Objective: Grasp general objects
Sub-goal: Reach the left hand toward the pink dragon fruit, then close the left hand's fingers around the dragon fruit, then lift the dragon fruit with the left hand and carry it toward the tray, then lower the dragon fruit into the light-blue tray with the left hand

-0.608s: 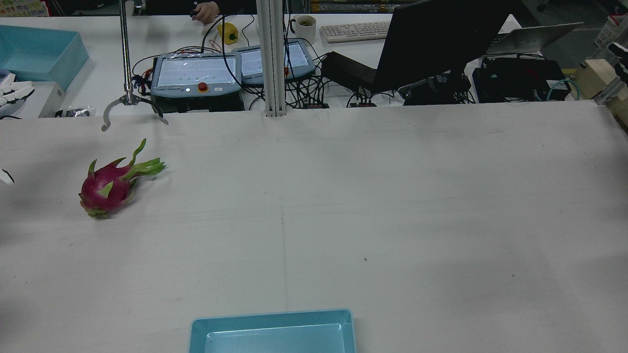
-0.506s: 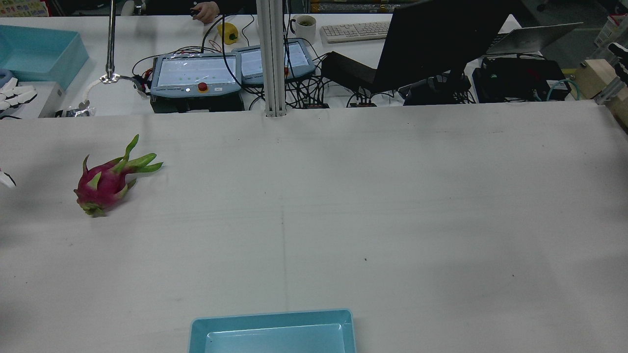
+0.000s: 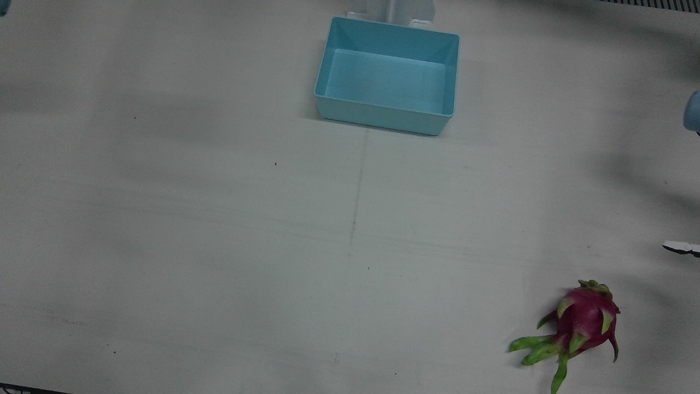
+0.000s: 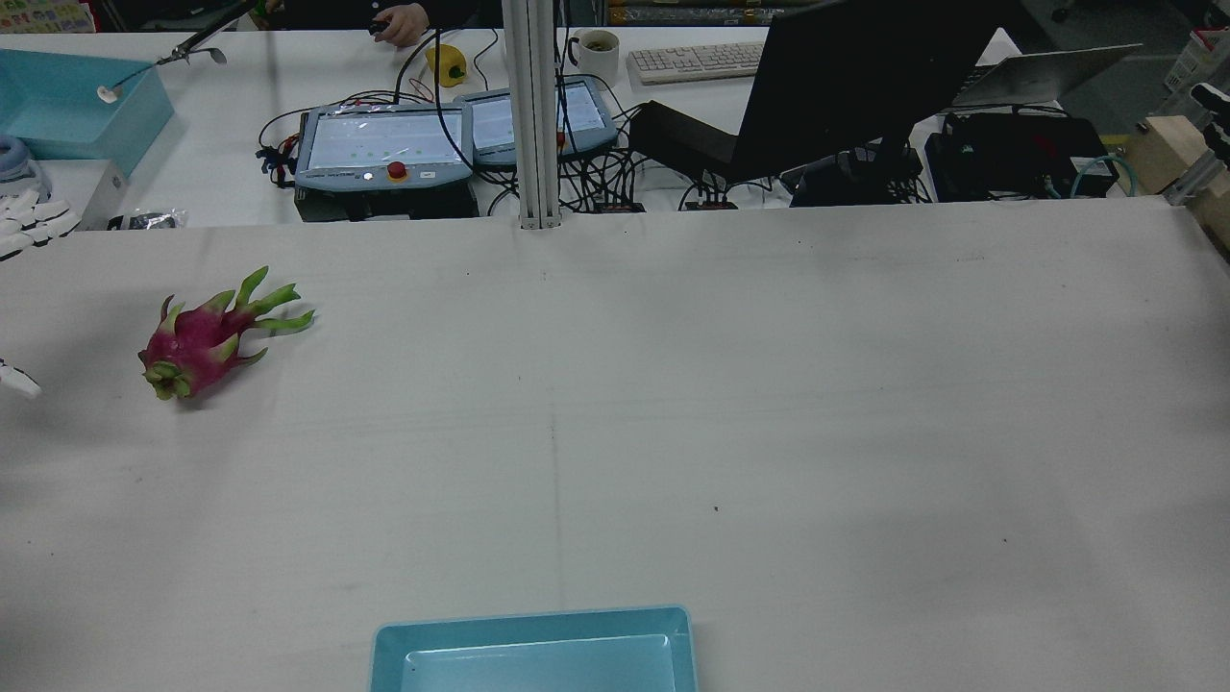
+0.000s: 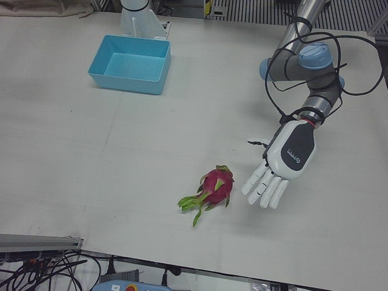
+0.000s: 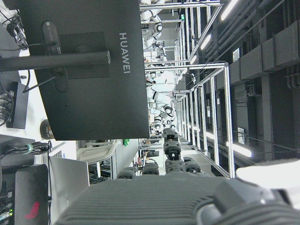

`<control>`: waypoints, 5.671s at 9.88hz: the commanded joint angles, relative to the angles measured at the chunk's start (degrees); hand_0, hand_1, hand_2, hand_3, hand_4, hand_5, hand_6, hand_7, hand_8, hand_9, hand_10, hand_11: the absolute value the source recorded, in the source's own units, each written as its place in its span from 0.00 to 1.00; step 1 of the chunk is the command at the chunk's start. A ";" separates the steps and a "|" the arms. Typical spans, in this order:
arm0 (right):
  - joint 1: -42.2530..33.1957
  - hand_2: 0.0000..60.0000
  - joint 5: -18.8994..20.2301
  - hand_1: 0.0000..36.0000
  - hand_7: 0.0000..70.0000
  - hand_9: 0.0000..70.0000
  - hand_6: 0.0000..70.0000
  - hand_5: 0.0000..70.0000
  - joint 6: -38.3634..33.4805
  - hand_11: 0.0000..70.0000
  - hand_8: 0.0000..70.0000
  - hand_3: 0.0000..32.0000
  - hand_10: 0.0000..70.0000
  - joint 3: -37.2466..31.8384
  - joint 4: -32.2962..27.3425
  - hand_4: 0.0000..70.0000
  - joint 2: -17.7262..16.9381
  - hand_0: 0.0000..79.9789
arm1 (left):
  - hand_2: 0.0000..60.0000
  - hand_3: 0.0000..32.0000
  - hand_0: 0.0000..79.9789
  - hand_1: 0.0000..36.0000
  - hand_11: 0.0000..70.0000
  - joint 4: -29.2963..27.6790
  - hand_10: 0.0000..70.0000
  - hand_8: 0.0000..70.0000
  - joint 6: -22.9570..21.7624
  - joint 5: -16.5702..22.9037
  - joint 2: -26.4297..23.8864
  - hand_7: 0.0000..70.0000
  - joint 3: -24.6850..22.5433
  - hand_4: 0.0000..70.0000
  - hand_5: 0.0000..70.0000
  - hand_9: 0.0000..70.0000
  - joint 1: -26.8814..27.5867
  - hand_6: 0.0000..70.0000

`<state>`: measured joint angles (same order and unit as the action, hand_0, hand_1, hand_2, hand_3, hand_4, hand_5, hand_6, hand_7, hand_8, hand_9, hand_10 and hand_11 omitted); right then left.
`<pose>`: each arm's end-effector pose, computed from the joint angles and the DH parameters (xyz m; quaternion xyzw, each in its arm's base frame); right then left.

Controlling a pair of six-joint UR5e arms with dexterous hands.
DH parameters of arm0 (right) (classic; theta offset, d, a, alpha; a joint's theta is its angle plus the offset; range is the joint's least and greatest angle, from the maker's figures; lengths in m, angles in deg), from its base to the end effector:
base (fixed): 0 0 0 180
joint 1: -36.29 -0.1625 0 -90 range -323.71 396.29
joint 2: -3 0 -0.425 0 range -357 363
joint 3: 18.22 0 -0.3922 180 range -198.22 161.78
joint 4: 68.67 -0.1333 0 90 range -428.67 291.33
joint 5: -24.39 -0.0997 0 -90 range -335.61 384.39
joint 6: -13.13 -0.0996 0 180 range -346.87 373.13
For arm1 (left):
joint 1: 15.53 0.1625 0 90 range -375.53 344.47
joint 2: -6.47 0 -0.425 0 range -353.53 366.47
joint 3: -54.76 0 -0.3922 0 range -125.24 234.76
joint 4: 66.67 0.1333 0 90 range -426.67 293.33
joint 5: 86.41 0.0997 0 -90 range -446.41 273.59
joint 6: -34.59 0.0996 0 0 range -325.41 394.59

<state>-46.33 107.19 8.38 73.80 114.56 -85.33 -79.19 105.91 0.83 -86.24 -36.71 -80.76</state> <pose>0.0799 -0.5179 0.6610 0.0309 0.7092 -0.7037 0.0284 0.0988 -0.5438 0.6253 0.3301 0.7311 -0.4133 0.4309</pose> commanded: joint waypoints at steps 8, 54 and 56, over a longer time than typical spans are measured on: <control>0.00 0.00 0.00 0.00 0.00 0.00 0.00 0.00 0.00 0.00 0.00 0.00 0.00 -0.09 0.02 0.00 0.00 0.00 | 0.06 0.00 0.58 0.30 0.00 20.33 0.00 0.00 9.62 -0.76 -11.42 0.24 2.94 0.37 0.22 0.03 10.44 0.03; 0.00 0.00 0.00 0.00 0.00 0.00 0.00 0.00 0.00 0.00 0.00 0.00 0.00 0.00 0.02 0.00 0.00 0.00 | 0.87 0.00 0.93 0.95 1.00 12.08 0.86 0.73 -30.36 20.60 -24.53 1.00 -8.99 0.42 0.63 0.81 26.62 0.89; 0.00 0.00 0.00 0.00 0.00 0.00 0.00 0.00 0.00 0.00 0.00 0.00 0.00 -0.09 0.02 0.00 0.00 0.00 | 0.88 0.00 0.96 0.97 1.00 13.40 0.87 0.74 -30.36 20.60 -26.91 1.00 -8.99 0.44 0.64 0.82 31.01 0.90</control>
<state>-46.33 107.19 8.38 73.76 114.58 -85.33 -67.31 75.55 21.47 -110.58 -45.49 -55.00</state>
